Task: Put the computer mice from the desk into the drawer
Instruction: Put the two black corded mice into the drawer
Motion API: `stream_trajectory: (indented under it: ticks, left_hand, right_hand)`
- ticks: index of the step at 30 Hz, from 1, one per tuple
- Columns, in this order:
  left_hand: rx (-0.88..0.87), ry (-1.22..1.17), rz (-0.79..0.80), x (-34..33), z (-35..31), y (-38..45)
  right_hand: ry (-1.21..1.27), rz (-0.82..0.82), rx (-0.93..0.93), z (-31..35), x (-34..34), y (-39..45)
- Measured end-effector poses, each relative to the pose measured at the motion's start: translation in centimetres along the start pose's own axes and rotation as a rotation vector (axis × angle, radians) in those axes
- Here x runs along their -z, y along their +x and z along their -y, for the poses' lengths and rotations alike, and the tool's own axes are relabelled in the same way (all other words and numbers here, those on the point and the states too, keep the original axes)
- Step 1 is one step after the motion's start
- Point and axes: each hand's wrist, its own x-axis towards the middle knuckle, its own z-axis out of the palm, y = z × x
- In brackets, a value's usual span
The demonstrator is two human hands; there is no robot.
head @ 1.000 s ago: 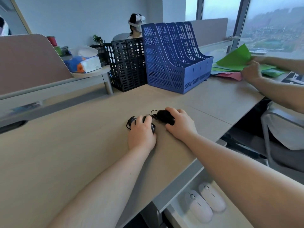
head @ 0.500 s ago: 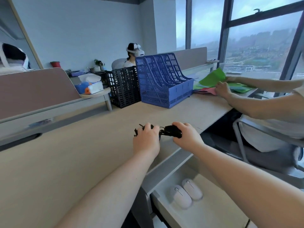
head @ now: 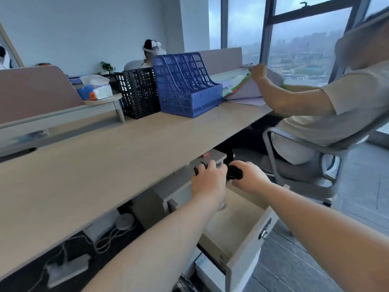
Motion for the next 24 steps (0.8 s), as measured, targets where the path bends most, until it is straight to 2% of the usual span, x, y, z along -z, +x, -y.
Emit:
stream_trajectory:
  ticks: [9,17,24]
  left_hand:
    - [0.117,0.000,0.231,-7.0,-1.0,-1.7]
    - [0.150,-0.019,0.319,-12.1,-1.0,-1.8]
    - [0.163,0.079,0.339,-14.9,-0.6,-1.6]
  right_hand:
    - [-0.016,0.163,-0.023,-3.1,-4.0,-1.1]
    - [-0.070,0.280,-0.032,-5.1,-8.1,0.6]
    - [-0.241,0.437,0.034,-6.0,-10.5,1.6]
